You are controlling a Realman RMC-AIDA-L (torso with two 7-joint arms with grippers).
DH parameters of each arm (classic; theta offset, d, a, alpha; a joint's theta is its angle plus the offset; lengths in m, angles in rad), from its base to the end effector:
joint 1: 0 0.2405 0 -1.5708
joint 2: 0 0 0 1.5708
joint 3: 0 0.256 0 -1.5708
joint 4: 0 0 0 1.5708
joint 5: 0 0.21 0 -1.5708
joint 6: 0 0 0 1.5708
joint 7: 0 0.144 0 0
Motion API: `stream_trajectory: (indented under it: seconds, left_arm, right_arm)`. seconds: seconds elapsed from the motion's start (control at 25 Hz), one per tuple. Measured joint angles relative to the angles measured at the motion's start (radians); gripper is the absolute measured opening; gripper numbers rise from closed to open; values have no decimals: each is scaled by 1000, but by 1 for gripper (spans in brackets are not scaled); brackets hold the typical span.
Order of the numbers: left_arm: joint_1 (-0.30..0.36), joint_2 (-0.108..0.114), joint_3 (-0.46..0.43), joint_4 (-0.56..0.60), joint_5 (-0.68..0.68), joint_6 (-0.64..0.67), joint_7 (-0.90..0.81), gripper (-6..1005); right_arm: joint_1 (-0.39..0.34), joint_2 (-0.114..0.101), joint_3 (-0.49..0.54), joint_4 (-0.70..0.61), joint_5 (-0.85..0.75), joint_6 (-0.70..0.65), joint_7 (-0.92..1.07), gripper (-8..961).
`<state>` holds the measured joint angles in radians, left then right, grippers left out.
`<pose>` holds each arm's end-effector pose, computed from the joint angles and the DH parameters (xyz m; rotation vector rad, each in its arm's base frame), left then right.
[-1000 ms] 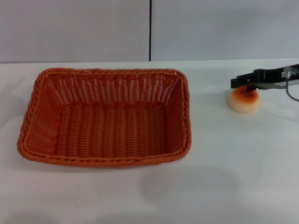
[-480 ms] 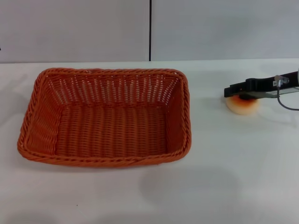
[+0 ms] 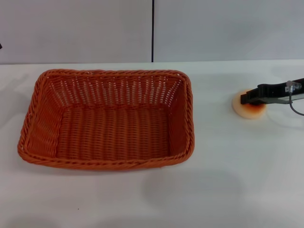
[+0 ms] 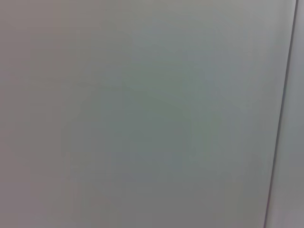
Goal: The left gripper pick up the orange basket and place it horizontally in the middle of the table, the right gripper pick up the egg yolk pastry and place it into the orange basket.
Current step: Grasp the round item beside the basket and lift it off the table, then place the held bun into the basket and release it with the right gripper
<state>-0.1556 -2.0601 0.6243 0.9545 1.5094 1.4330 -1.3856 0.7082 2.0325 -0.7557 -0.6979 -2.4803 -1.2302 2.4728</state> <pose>-0.3314 0.2828 0.1256 -2.0136 -0.6184 -0.8304 0.2798 0.3952 0.0111 -2.1699 1.6607 0.1397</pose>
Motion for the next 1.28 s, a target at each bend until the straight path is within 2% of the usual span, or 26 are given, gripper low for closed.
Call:
stream_trajectory:
  seconds: [0.16, 0.4, 0.52, 0.56, 0.6, 0.8, 0.92, 0.96, 1.12, 1.28]
  left_arm:
    - [-7, 0, 1, -4, 3, -2, 0, 736]
    - [-13, -1, 2, -13, 5, -3, 0, 736]
    - [-17, -1, 2, -21, 5, 4, 0, 736]
    - [-17, -1, 2, -21, 5, 4, 0, 736]
    - [-17, -1, 2, -21, 5, 3, 0, 736]
    - [-19, -2, 3, -21, 6, 2, 0, 737]
    - [-22, -2, 3, -32, 6, -1, 0, 737]
    - [-26, -1, 3, -41, 6, -1, 0, 737]
    - [-33, -1, 3, -60, 8, -2, 11, 737]
    - [-33, 0, 3, -59, 9, 2, 23, 737]
  right_arm:
    - [-7, 0, 0, 1, 0, 17, -16, 198]
    - [-23, 5, -1, -22, 3, 18, -48, 72]
    - [-44, 17, -1, -75, 8, 9, -51, 62]
    - [-62, 24, 0, -129, 18, -15, -48, 58]
    - [-62, 24, 0, -129, 18, -15, -48, 55]
    - [-112, 39, 5, -292, 82, -109, -44, 37]
    - [-144, 41, -9, -376, 163, -148, -45, 35]
    - [-165, 41, -24, -441, 221, -167, -48, 35]
    - [-179, 41, -44, -524, 271, -201, -49, 37]
    - [-169, 40, -73, -556, 415, -251, -83, 38]
